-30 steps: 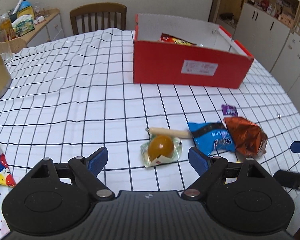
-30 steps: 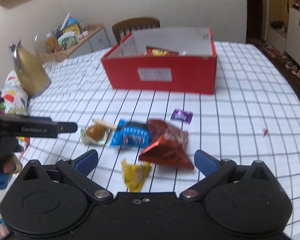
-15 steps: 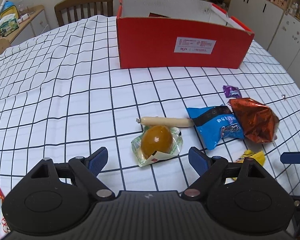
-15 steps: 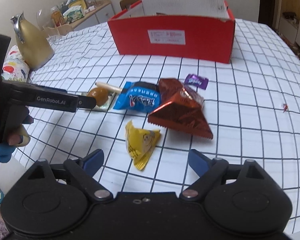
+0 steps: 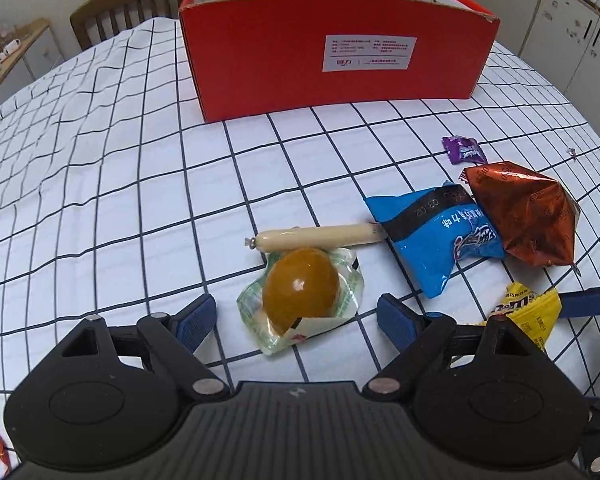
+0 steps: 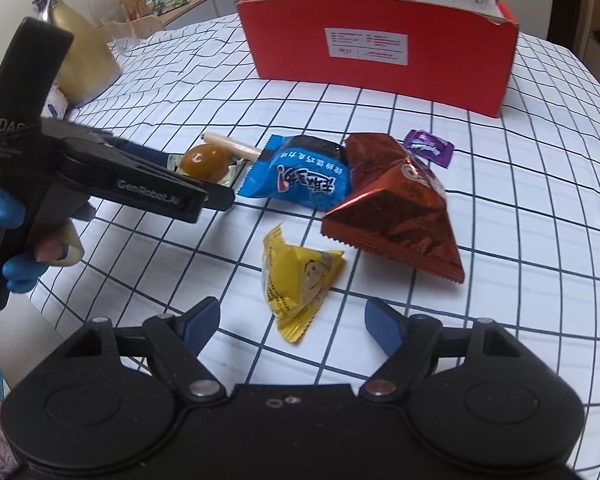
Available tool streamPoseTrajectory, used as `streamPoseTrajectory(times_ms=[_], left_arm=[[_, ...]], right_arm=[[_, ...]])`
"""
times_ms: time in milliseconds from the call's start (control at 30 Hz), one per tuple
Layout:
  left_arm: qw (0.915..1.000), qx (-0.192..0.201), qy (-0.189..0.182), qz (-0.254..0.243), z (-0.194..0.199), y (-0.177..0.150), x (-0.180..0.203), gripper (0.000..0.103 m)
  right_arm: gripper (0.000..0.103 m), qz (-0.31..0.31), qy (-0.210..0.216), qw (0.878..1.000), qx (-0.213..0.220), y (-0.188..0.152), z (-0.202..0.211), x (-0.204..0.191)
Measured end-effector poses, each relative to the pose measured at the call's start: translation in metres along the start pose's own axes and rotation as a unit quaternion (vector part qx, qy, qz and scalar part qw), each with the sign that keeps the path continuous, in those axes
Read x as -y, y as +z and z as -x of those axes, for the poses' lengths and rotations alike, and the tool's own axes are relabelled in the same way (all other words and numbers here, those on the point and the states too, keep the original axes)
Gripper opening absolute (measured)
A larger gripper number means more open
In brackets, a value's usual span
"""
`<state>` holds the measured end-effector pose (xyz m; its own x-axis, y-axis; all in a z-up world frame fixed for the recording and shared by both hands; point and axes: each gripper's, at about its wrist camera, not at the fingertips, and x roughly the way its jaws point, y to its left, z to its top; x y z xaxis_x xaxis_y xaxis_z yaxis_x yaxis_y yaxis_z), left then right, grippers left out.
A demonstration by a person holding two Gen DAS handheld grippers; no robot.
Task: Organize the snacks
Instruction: 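Grasp the yellow packet with the right tool while the left tool grasps the wrapped brown egg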
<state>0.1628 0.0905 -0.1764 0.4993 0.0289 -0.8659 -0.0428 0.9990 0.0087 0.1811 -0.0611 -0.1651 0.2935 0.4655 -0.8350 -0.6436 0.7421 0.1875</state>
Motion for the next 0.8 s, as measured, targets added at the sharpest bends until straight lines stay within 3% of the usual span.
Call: streamPoseTrajectory(times_ms=[300,533,800], left_arm=[[0.9999,0.009,0.006,0.000,-0.004,0.005,0.000,0.087],[0.9999,0.014,0.000,-0.007,-0.002,0.006,0.004,0.067],[0.9999,0.011,-0.004,0.004,0.002,0.005,0.001,0.060]], right_arm=[[0.069,0.008,-0.004,1.000,0.001,0.006,-0.010,-0.001],[0.055,0.015,-0.008,1.000,0.008,0.013,-0.014,-0.002],[0.042,0.009,-0.013,1.000,0.009,0.015,-0.015,-0.002]])
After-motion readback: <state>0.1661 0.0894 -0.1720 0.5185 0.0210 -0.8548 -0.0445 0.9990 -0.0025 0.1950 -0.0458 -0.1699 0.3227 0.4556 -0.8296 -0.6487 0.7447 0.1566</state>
